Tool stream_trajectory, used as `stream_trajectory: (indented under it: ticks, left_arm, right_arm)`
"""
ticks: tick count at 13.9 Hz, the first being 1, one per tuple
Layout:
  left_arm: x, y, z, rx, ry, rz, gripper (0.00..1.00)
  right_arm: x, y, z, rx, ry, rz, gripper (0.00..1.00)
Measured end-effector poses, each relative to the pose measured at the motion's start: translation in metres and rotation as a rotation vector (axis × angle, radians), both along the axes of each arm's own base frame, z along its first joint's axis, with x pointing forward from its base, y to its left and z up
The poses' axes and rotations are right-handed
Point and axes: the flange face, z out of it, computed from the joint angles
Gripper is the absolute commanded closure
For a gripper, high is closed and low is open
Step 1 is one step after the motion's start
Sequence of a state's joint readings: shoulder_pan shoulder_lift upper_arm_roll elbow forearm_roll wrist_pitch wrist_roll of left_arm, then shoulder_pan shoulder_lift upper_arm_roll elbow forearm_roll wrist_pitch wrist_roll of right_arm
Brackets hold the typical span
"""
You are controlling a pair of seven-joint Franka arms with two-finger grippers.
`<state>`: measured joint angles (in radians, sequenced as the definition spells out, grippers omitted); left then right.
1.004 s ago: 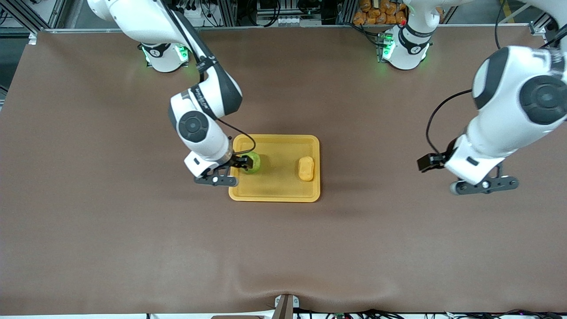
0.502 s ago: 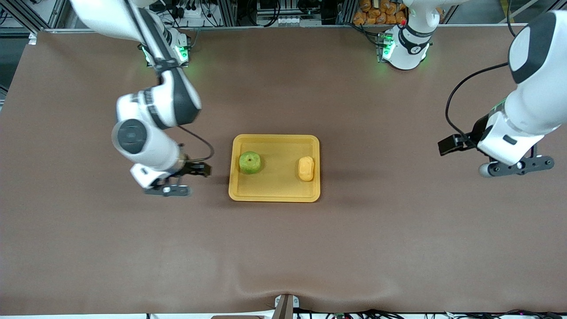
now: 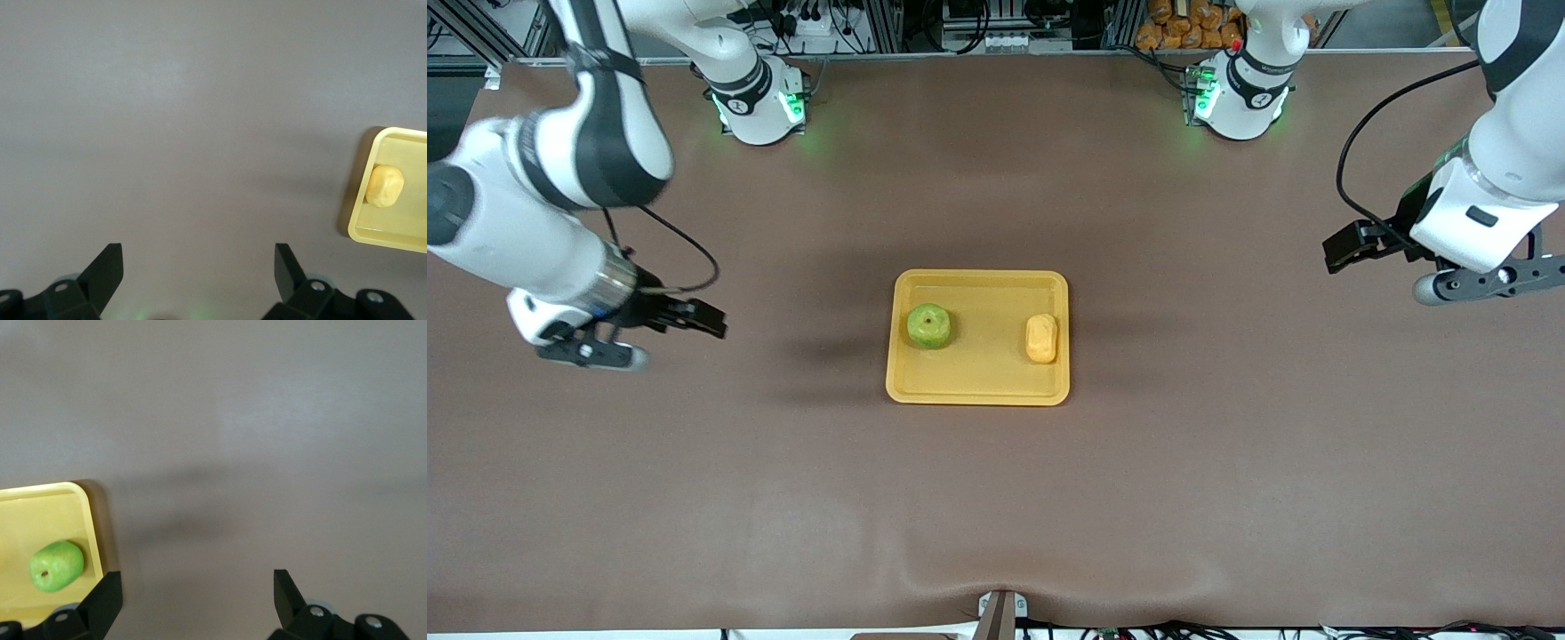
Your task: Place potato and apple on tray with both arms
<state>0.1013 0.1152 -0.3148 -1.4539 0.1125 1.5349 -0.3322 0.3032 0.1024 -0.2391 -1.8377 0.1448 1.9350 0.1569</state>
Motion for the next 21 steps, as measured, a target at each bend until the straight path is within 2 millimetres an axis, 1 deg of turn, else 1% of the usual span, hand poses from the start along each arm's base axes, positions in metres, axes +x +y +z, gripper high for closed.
stream_trajectory:
  ticks: [2, 3, 4, 5, 7, 8, 9, 11, 14, 16, 18, 19, 21]
  left_arm:
    - [-0.002, 0.003, 0.005, 0.002, -0.004, -0.017, 0.0]
    - [-0.002, 0.008, 0.005, 0.0, -0.003, -0.029, 0.0]
    - [-0.001, 0.014, 0.006, -0.01, 0.0, -0.044, 0.0]
    - [-0.001, 0.021, 0.008, -0.025, 0.001, -0.057, 0.0]
    - [-0.003, 0.041, 0.015, -0.034, -0.005, -0.072, 0.0]
    - [-0.005, 0.049, 0.019, -0.035, -0.005, -0.075, 0.0]
    - [-0.009, 0.053, 0.023, -0.035, 0.001, -0.074, 0.0]
    - [-0.018, 0.049, 0.03, -0.032, 0.011, -0.082, 0.0]
    - [-0.032, 0.03, 0.039, -0.027, 0.024, -0.107, 0.0]
    - [-0.036, 0.029, 0.036, -0.024, 0.038, -0.107, 0.0]
    - [-0.038, 0.032, 0.034, -0.023, 0.049, -0.101, 0.0]
    - [-0.039, 0.034, 0.035, -0.022, 0.051, -0.098, 0.0]
    - [-0.04, 0.037, 0.037, -0.022, 0.048, -0.091, 0.0]
  right_arm:
    - [-0.013, -0.035, 0.018, 0.014, 0.016, 0.003, 0.0]
    - [-0.019, -0.049, 0.026, 0.02, 0.018, -0.002, 0.0]
    - [-0.024, -0.058, 0.035, 0.025, 0.018, -0.007, 0.0]
    - [-0.029, -0.061, 0.043, 0.02, 0.019, -0.003, 0.0]
    - [-0.037, -0.065, 0.063, -0.031, 0.015, 0.02, 0.0]
    - [-0.04, -0.067, 0.076, -0.052, 0.015, 0.028, 0.0]
    - [-0.042, -0.068, 0.09, -0.063, 0.018, 0.032, 0.0]
    - [-0.045, -0.072, 0.114, -0.067, 0.017, 0.028, 0.0]
    - [-0.046, -0.084, 0.131, -0.068, 0.009, 0.011, 0.0]
    - [-0.047, -0.088, 0.144, -0.069, -0.009, 0.011, 0.0]
    - [-0.048, -0.088, 0.165, -0.071, -0.031, 0.011, 0.0]
    - [-0.049, -0.087, 0.172, -0.071, -0.031, 0.012, 0.0]
    - [-0.052, -0.089, 0.176, -0.071, -0.011, 0.011, 0.0]
